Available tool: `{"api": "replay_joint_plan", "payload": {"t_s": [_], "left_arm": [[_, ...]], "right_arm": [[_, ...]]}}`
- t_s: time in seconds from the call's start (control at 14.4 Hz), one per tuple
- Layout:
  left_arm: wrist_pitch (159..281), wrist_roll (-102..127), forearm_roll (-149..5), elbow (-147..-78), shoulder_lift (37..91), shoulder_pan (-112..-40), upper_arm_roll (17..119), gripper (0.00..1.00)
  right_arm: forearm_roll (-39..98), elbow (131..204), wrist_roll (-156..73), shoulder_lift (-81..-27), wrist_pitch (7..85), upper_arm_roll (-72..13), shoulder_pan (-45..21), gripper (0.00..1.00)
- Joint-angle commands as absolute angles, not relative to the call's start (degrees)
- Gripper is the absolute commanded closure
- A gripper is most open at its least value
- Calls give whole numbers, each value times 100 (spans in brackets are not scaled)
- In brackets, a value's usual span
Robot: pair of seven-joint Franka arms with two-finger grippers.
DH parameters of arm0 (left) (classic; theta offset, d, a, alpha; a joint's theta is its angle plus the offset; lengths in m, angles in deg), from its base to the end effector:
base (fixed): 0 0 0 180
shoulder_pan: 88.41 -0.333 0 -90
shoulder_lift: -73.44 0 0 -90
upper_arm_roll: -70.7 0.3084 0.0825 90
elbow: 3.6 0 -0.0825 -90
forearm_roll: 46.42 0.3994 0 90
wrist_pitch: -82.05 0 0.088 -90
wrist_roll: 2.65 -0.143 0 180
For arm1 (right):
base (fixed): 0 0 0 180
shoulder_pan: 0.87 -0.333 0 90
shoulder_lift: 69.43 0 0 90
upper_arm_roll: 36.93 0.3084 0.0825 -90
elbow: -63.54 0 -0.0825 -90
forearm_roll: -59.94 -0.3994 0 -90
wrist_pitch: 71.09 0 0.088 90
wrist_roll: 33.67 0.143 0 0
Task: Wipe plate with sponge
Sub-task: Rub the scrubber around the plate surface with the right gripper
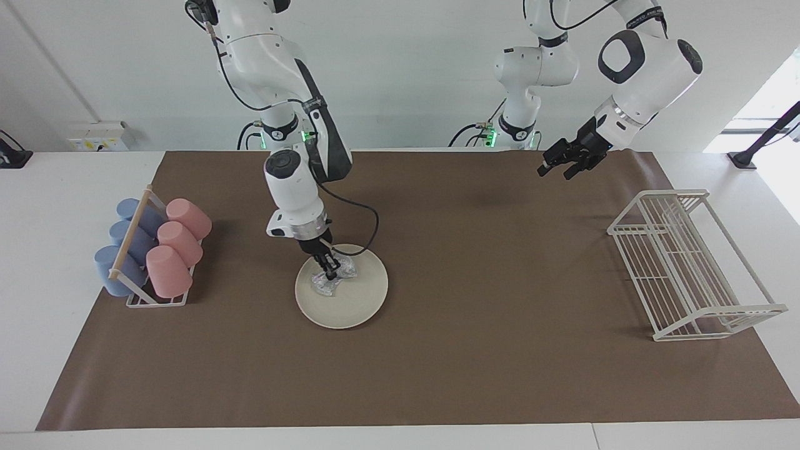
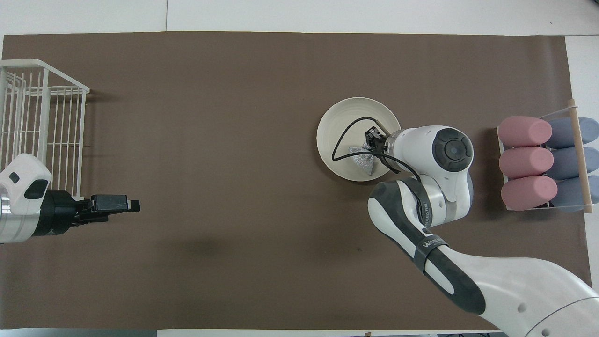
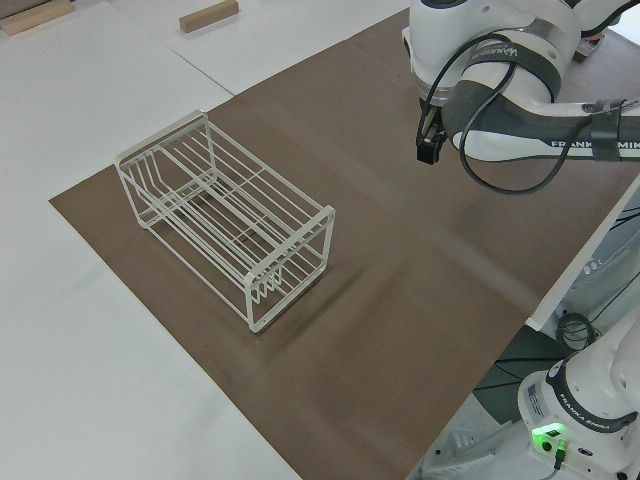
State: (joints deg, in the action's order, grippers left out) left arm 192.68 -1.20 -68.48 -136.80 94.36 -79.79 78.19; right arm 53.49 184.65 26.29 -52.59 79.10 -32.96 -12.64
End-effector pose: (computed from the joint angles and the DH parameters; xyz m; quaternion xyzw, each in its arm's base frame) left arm 0.4537 -0.0466 0.4373 0.9771 0.0684 -0.0225 0.2002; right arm 0.5906 0.1658 0.2423 -0.9012 0.4180 -0.0577 0.0991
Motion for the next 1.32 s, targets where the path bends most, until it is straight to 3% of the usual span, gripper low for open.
{"api": "replay_joint_plan", "payload": {"t_s": [0.0,0.56,0.97,1.25], "left_arm": [[19288,-54,-6681,-13570,9356,-8128,7781,0],[19665,175,-6276,-13623,9356,-8410,7773,0],[19841,175,-6276,-13649,9304,-8410,7764,0],[19868,175,-6276,-13667,9295,-8410,7764,0]], "right_arm": [[5265,18491,2074,-5132,7964,-3210,-957,100],[4386,18483,3551,-4948,8562,-3219,-2055,100],[4386,18465,1286,-4895,8588,-3236,-1169,100],[4377,18491,1290,-4921,8535,-3219,-1237,100]]}}
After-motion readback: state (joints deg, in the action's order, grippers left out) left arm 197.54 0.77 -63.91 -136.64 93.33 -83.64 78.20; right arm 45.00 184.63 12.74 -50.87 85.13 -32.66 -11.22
